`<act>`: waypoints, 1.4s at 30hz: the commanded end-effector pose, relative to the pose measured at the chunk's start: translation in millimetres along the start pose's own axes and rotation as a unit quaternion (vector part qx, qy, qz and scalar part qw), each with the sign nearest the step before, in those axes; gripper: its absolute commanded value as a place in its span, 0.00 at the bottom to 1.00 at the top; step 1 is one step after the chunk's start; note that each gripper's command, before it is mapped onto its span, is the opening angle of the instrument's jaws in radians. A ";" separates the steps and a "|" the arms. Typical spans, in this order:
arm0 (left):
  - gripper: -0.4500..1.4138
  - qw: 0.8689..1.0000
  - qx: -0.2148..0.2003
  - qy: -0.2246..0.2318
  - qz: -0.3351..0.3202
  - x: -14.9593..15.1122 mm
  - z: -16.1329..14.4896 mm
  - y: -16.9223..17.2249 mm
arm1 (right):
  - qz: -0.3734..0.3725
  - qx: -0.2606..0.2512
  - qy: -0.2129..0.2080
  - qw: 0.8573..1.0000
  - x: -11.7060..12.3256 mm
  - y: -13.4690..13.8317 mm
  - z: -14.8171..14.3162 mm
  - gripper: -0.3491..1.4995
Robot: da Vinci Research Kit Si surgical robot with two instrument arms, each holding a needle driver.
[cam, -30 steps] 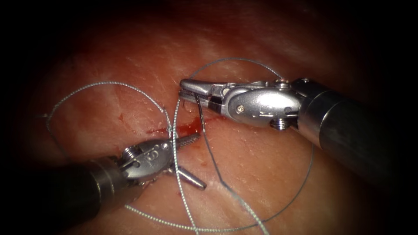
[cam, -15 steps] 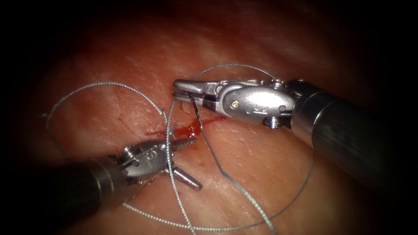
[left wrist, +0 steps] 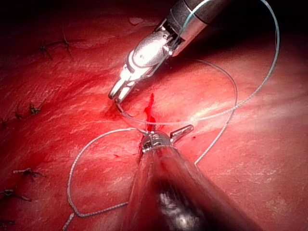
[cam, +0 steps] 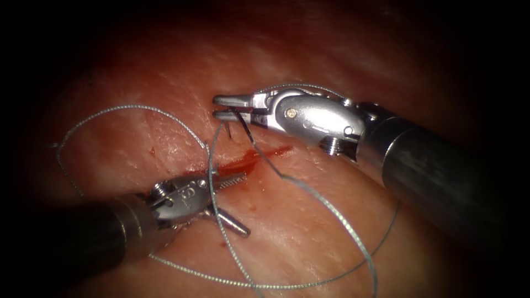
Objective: Wound Closure
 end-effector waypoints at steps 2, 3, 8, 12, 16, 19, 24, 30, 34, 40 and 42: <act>0.69 1.000 -0.001 0.000 0.001 -0.1 0.6 -0.3 | 0.029 0.001 -0.002 1.000 0.0 0.9 1.4 0.00; 0.69 1.000 -0.001 0.000 0.001 -0.1 0.6 -0.3 | 0.035 0.002 -0.004 0.999 0.0 0.9 1.6 0.00; 0.69 1.000 -0.001 0.000 0.001 -0.1 0.6 -0.1 | 0.078 0.003 -0.008 0.997 -0.3 1.5 2.2 0.00; 0.69 1.000 -0.001 0.000 0.000 -0.1 0.5 -0.1 | 0.113 -0.003 -0.021 0.993 -0.7 2.3 2.3 0.00; 0.69 1.000 -0.001 0.000 0.001 -0.1 0.5 0.0 | 0.161 0.000 -0.029 0.987 -1.0 2.7 2.4 0.00; 0.69 1.000 -0.001 0.000 0.001 -0.1 0.5 0.0 | 0.187 0.002 -0.031 0.982 -0.9 2.7 2.4 0.00; 0.69 1.000 -0.001 0.000 0.000 -0.1 0.4 0.1 | 0.223 0.009 -0.042 0.974 -0.9 2.7 2.5 0.00; 0.69 1.000 -0.002 0.000 0.000 0.0 0.4 0.1 | 0.263 0.020 -0.059 0.963 -0.8 2.8 2.9 0.00; 0.69 1.000 -0.002 0.000 0.000 0.0 0.4 0.1 | 0.287 0.025 -0.070 0.955 -0.8 2.8 3.0 0.00; 0.69 1.000 -0.001 0.000 0.000 -0.1 0.4 0.1 | 0.310 0.028 -0.075 0.947 -0.8 2.9 3.1 0.00; 0.69 1.000 -0.001 0.000 0.001 -0.1 0.5 0.2 | 0.311 0.028 -0.075 0.947 -0.8 3.1 3.1 0.00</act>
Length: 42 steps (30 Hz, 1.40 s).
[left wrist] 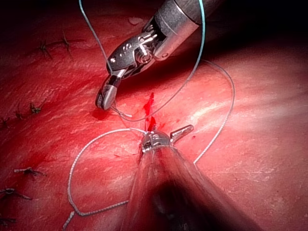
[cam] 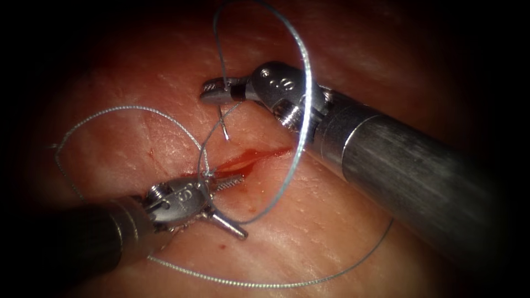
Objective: Wound Closure
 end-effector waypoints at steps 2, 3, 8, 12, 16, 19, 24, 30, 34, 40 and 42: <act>0.69 1.000 0.000 0.001 0.001 -0.1 0.9 -0.4 | 0.000 -0.009 0.008 1.000 0.9 1.4 0.6 0.00; 0.69 1.000 0.000 0.001 0.001 -0.1 0.9 -0.4 | 0.001 -0.009 0.008 1.000 1.1 1.5 0.6 0.00; 0.69 1.000 0.000 0.001 0.001 -0.1 0.9 -0.4 | 0.004 -0.009 0.004 1.000 1.6 1.9 0.9 0.00; 0.69 1.000 0.000 0.001 0.001 -0.2 0.9 -0.3 | 0.005 0.000 -0.004 1.000 1.4 1.5 1.4 0.00; 0.69 1.000 0.000 0.001 0.001 -0.2 0.8 -0.3 | 0.020 0.005 -0.015 1.000 1.3 1.3 1.5 0.00; 0.69 1.000 0.000 0.001 0.001 -0.2 0.9 -0.3 | 0.046 0.008 -0.028 0.999 1.4 1.6 1.4 0.00; 0.69 1.000 0.000 0.001 0.002 -0.3 0.9 -0.2 | 0.080 0.016 -0.038 0.996 1.8 2.2 1.7 0.00; 0.69 1.000 0.000 0.001 0.002 -0.3 0.9 -0.2 | 0.104 0.026 -0.042 0.993 1.9 2.3 2.1 0.00; 0.69 1.000 0.000 0.001 0.002 -0.4 0.9 -0.2 | 0.119 0.031 -0.046 0.991 1.9 2.0 2.1 0.00; 0.69 1.000 0.000 0.000 0.002 -0.4 0.8 -0.2 | 0.129 0.043 -0.055 0.989 1.4 1.2 2.1 0.00; 0.69 1.000 -0.001 0.000 0.002 -0.4 0.8 -0.2 | 0.132 0.044 -0.058 0.989 1.0 0.7 2.1 0.00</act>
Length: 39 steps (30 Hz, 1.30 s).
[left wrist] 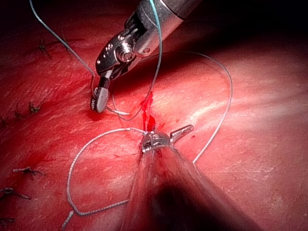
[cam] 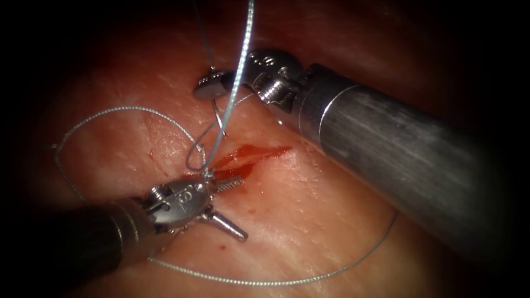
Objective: Wound Closure
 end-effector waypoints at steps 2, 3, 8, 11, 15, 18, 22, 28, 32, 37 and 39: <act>0.69 1.000 -0.001 0.000 0.001 -0.1 0.6 -0.4 | 0.002 0.002 -0.002 1.000 -0.1 0.0 0.4 0.00; 0.69 1.000 -0.001 0.000 0.001 -0.1 0.6 -0.4 | 0.003 0.003 -0.004 1.000 -0.3 -0.2 0.3 0.00; 0.69 1.000 -0.001 0.000 0.001 -0.1 0.6 -0.4 | 0.014 0.006 -0.006 1.000 -1.1 -0.7 0.1 0.00; 0.69 1.000 -0.001 0.000 0.001 -0.1 0.6 -0.4 | 0.031 0.010 -0.010 0.999 -1.8 -1.1 -0.1 0.00; 0.69 1.000 -0.002 0.000 0.001 -0.1 0.4 -0.5 | 0.047 0.012 -0.012 0.999 -2.6 -1.8 -0.4 0.00; 0.69 1.000 -0.003 0.000 0.001 -0.1 0.3 -0.5 | 0.046 0.011 -0.014 0.999 -3.8 -2.8 -0.5 0.00; 0.69 1.000 -0.003 0.000 0.001 -0.1 0.3 -0.6 | 0.044 0.016 -0.011 0.999 -5.4 -4.1 -0.5 0.00; 0.69 1.000 -0.003 0.000 0.000 0.0 0.2 -0.6 | 0.043 0.010 0.000 0.999 -7.2 -5.7 -1.0 0.00; 0.69 1.000 -0.003 0.000 0.000 0.0 0.3 -0.6 | -0.008 -0.003 0.049 0.999 -5.7 -4.8 -1.8 0.71; 0.69 1.000 -0.003 0.000 0.000 0.0 0.3 -0.6 | -0.074 -0.020 0.083 0.994 -2.9 -3.4 -2.8 0.89; 0.69 1.000 -0.003 0.000 0.000 0.0 0.3 -0.6 | -0.098 -0.025 0.093 0.991 -2.0 -3.3 -3.2 0.90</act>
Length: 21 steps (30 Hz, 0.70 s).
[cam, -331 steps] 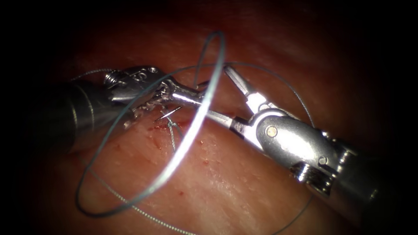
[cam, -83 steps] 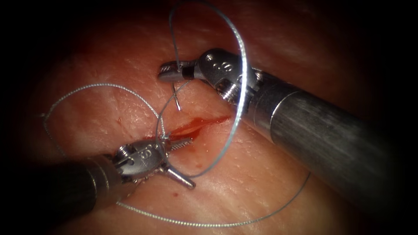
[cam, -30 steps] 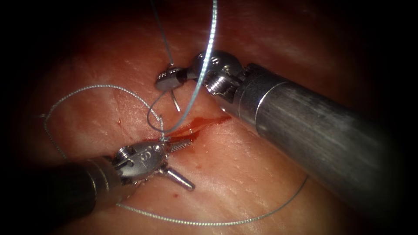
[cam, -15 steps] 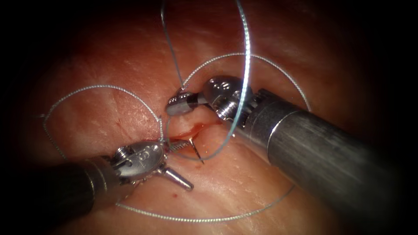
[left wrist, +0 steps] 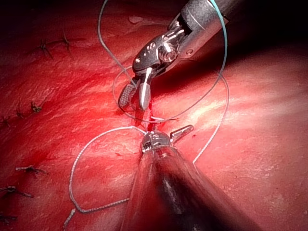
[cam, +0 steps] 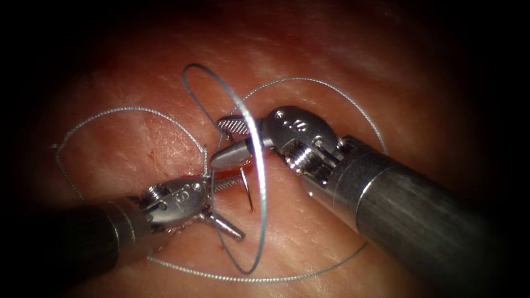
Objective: Wound Closure
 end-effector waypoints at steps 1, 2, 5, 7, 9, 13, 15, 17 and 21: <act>0.69 1.000 0.000 0.000 0.000 -0.2 0.7 -0.4 | -0.012 -0.001 0.008 1.000 1.2 1.0 0.4 0.90; 0.69 1.000 0.000 0.000 0.001 -0.2 0.8 -0.4 | -0.019 -0.001 0.016 1.000 1.6 1.0 0.2 0.90; 0.69 1.000 0.000 0.000 0.001 -0.2 0.8 -0.4 | -0.032 -0.003 0.033 0.999 2.5 1.1 0.0 0.90; 0.69 1.000 0.000 0.000 0.001 -0.2 0.8 -0.4 | -0.042 -0.003 0.035 0.999 2.9 1.1 -0.1 0.90; 0.69 1.000 0.000 0.000 0.001 -0.2 0.8 -0.4 | -0.047 -0.003 0.035 0.998 3.1 1.0 -0.1 0.89; 0.69 1.000 0.000 0.000 0.001 -0.3 0.8 -0.3 | -0.059 -0.003 0.034 0.998 2.6 1.0 0.4 0.86; 0.69 1.000 0.000 0.000 0.001 -0.3 0.8 -0.3 | -0.060 -0.003 0.036 0.998 2.4 1.1 0.5 0.82; 0.69 1.000 0.000 0.000 0.001 -0.3 0.8 -0.3 | -0.061 0.004 0.034 0.998 2.2 1.3 0.4 0.61; 0.69 1.000 0.000 0.000 0.001 -0.3 0.7 -0.1 | -0.064 0.015 0.018 0.998 1.5 1.4 -0.1 0.00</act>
